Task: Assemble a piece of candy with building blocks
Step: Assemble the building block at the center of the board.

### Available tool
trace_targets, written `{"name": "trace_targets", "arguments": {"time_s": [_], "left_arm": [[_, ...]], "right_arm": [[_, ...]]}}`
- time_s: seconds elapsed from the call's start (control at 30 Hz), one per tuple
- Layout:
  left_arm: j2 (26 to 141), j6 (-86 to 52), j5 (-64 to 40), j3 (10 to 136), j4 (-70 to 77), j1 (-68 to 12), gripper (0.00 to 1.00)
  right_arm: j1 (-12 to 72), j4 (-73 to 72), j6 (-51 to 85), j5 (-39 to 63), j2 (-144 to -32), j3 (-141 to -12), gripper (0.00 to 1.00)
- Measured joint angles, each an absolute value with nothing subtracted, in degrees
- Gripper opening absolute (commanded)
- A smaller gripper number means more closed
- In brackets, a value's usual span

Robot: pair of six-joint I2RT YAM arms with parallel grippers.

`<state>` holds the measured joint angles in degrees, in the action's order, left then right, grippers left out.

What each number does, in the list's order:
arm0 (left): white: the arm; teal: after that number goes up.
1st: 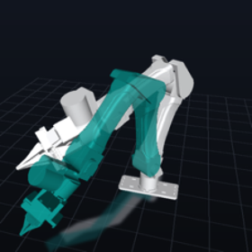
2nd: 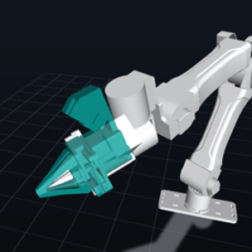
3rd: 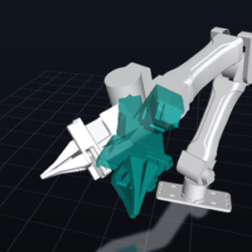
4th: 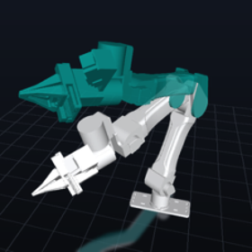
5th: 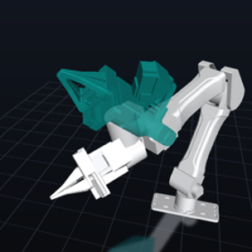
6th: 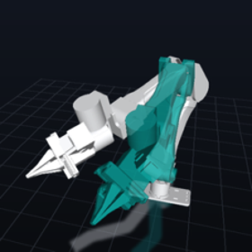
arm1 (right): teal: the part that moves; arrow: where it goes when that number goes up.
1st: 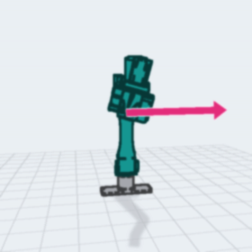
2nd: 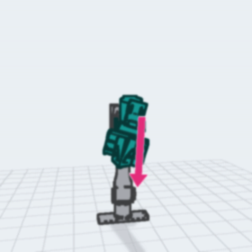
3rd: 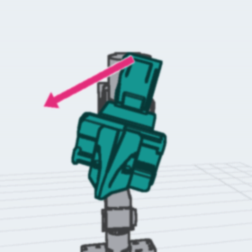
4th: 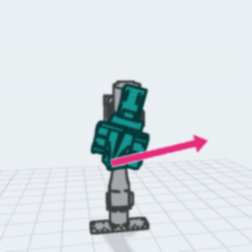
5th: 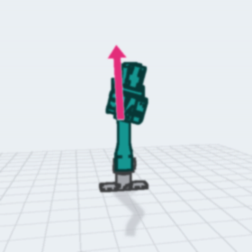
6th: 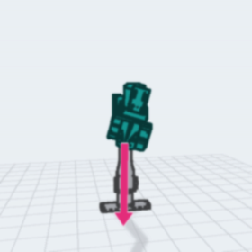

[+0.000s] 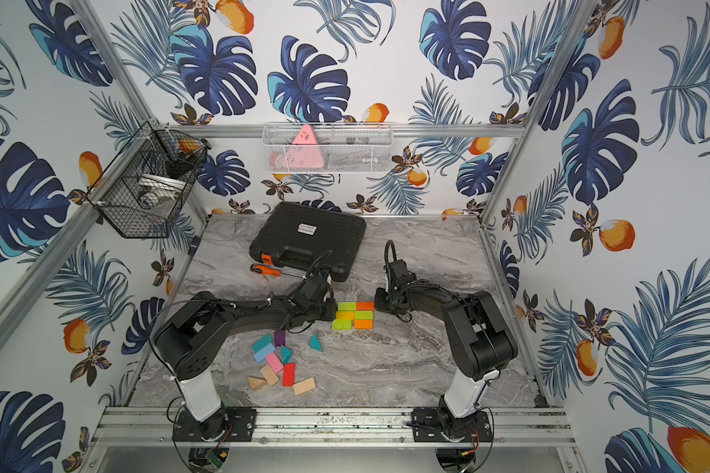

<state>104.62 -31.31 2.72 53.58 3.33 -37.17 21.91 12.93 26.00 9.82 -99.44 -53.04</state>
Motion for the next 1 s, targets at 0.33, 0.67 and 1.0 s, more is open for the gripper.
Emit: {"name": "trace_targets", "arguments": {"time_s": [0.33,0.67,1.0], "left_arm": [[100.88,-31.29,2.94,49.69,2.11,-35.57,0.47],[95.18,-30.02,0.56,44.62,-1.54,-35.22,0.27],[95.11,-29.82,-5.17,43.38,-0.01,-36.56,0.18]], "right_arm": [[20.95,12.82,26.13,10.35,-97.76,-51.11,0.29],[20.95,13.08,26.06,11.75,-95.55,-48.42,0.29],[20.97,10.48,26.09,14.87,-95.18,-46.61,0.29]]}}
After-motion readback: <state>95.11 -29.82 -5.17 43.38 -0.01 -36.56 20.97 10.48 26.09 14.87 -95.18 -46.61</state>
